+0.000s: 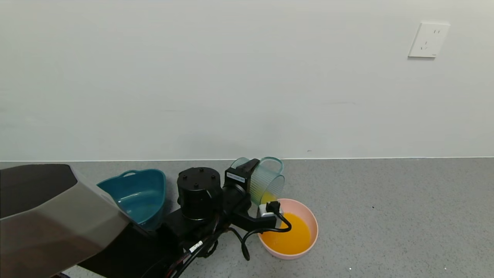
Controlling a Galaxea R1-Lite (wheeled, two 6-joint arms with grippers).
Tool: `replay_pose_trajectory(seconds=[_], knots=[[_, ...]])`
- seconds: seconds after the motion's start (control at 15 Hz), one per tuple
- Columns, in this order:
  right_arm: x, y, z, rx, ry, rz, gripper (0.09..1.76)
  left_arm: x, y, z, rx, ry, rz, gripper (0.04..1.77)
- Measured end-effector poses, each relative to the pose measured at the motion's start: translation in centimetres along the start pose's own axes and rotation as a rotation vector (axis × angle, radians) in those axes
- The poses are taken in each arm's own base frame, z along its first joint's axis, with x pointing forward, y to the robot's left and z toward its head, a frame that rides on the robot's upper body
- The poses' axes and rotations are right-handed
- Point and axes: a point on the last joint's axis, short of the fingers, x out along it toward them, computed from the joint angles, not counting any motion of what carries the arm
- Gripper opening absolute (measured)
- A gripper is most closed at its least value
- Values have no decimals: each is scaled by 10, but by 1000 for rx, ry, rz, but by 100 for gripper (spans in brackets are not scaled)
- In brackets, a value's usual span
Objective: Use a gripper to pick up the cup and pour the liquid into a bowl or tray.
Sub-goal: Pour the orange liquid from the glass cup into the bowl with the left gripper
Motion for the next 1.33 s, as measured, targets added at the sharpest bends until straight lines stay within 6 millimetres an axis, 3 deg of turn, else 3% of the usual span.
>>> replay_pose_trajectory(seconds=[1.33], knots=[[0, 0, 0, 0, 0, 0, 171, -10, 2, 10, 162, -34, 15, 129]])
